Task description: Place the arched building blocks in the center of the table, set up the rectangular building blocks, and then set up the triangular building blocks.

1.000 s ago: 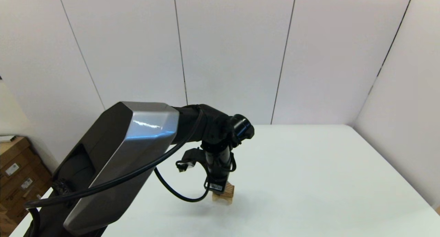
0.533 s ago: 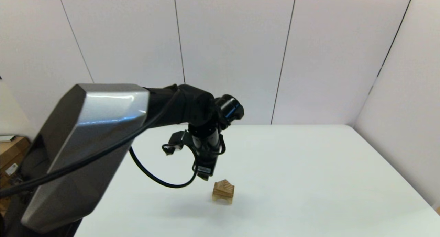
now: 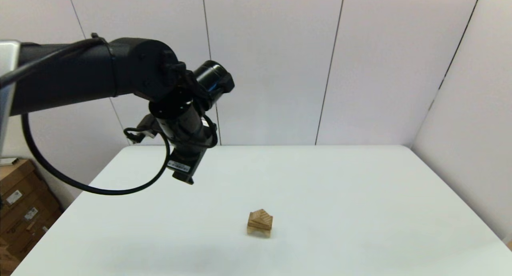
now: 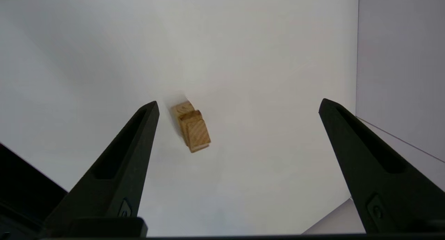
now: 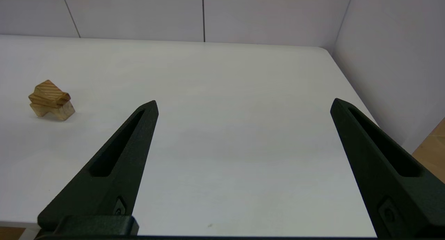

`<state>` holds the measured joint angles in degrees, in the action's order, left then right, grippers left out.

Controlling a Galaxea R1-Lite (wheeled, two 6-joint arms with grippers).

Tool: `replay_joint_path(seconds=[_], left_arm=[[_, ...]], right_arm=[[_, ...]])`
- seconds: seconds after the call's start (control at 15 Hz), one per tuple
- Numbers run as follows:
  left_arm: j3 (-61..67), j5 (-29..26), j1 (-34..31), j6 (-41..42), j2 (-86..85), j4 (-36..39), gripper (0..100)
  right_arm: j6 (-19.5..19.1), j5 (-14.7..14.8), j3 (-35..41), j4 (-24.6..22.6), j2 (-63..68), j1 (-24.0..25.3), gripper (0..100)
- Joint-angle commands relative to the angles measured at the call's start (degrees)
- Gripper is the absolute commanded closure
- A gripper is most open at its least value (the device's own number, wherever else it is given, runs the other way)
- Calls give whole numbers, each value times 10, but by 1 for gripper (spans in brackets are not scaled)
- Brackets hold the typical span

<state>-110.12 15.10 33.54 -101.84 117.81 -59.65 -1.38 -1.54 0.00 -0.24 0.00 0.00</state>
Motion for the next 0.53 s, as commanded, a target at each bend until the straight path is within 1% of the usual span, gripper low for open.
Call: replay_joint_path(seconds=[0.07,0.2,0.33,0.53], left_arm=[[40,3,-48,57,-69,-37,0],[41,3,-74,103,-100,-41,0],[48,1,-113,234,-130,-41,0],[88,0,-154,475,-159,-41,0]], right_arm=[[0,0,0,0,-1,-1,0],[0,0,0,0,-1,0,0],[0,0,0,0,-1,0,0],[0,0,0,0,-1,0,0]])
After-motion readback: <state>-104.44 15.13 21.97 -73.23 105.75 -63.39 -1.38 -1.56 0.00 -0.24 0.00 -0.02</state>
